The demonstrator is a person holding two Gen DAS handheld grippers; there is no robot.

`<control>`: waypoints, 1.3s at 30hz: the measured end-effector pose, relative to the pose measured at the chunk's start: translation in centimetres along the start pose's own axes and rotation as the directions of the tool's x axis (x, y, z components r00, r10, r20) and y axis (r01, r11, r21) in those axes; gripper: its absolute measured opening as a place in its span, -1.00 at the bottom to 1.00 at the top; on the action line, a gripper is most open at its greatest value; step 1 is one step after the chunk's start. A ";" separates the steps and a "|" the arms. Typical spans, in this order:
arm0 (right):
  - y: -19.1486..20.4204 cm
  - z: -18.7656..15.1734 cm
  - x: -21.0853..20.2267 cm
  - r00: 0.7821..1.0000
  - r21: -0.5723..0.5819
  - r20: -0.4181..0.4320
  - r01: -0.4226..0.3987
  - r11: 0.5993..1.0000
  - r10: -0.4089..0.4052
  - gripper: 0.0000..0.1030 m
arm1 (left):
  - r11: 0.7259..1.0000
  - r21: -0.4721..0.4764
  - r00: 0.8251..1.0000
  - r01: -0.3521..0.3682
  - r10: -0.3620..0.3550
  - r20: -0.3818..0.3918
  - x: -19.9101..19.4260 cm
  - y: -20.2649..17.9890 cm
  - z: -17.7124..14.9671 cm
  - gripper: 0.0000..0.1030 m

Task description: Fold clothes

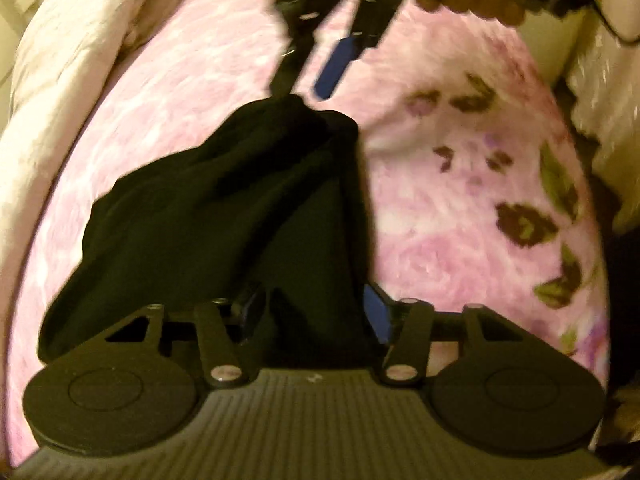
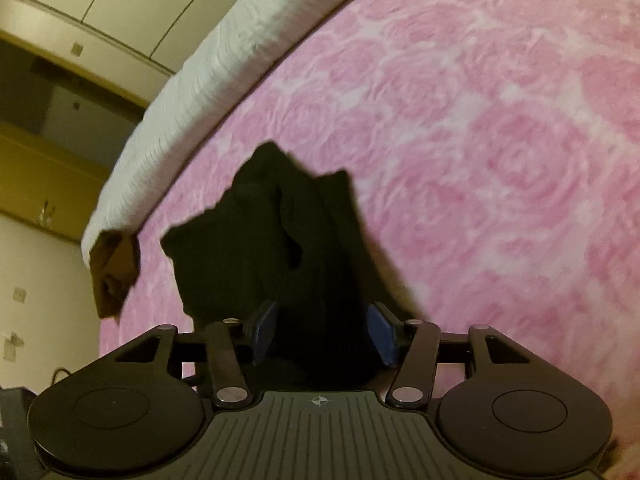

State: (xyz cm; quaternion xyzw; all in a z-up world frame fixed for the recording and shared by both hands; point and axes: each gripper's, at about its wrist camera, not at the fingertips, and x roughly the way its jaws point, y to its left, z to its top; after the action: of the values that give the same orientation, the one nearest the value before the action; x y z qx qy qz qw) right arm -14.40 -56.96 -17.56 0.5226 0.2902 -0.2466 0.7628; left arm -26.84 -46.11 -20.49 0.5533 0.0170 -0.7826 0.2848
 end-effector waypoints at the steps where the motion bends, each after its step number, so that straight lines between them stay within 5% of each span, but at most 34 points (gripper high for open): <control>1: 0.1 -0.2 0.3 1.000 0.011 0.000 -0.002 1.000 0.002 0.05 | 1.000 0.028 1.000 -0.014 0.014 -0.010 0.5 -0.5 0.2 -0.47; 7: 0.2 -1.5 -1.6 0.994 0.109 0.110 -0.019 0.994 0.007 0.08 | 0.996 0.076 0.998 -0.056 0.057 -0.015 0.5 -1.7 -0.4 -0.83; 12: 1.9 -2.6 -0.6 0.997 0.001 0.079 0.010 1.000 -0.010 0.38 | 0.990 0.128 0.999 -0.051 0.053 -0.012 0.3 -2.2 -0.9 -0.84; 18: 3.4 -3.0 -0.2 0.995 -0.019 0.094 -0.020 1.000 0.021 0.41 | 0.997 0.063 0.999 -0.041 0.041 -0.008 0.0 -1.5 -0.7 -0.85; 25: 4.7 -4.3 1.2 0.994 -0.174 0.068 0.095 0.980 -0.084 0.45 | 0.993 0.105 0.998 -0.055 0.055 0.005 0.3 -2.3 -0.8 -0.84; 26: 4.5 -4.1 1.7 0.993 -0.177 0.074 0.100 0.979 -0.088 0.33 | 0.991 0.120 0.998 -0.060 0.059 0.011 0.2 -2.5 -1.0 -0.85; 27: 4.0 -3.5 2.1 0.993 -0.161 0.077 0.102 0.982 -0.090 -0.60 | 0.989 0.134 0.998 -0.066 0.064 0.018 0.1 -2.7 -1.2 -0.85; 28: 3.0 -2.5 2.1 0.994 -0.105 0.074 0.087 0.991 -0.079 -0.73 | 0.985 0.154 0.997 -0.071 0.067 0.032 0.0 -2.9 -1.4 -0.85; 30: -0.5 -0.8 1.1 0.995 0.126 0.101 0.009 0.992 -0.021 -0.75 | 0.977 0.198 0.996 -0.077 0.065 0.067 -0.2 -3.6 -2.0 -0.86; 39: -5.9 -1.5 1.8 0.996 0.438 0.090 -0.056 0.897 0.018 -0.75 | 0.968 0.242 0.996 -0.069 0.052 0.076 -0.1 -4.0 -2.6 -0.86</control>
State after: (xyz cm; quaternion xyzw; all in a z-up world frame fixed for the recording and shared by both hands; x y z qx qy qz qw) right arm -17.39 -57.59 -23.12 0.6760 0.1850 -0.3127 0.6412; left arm -26.44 -41.87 -22.59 0.5569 -0.1064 -0.7885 0.2384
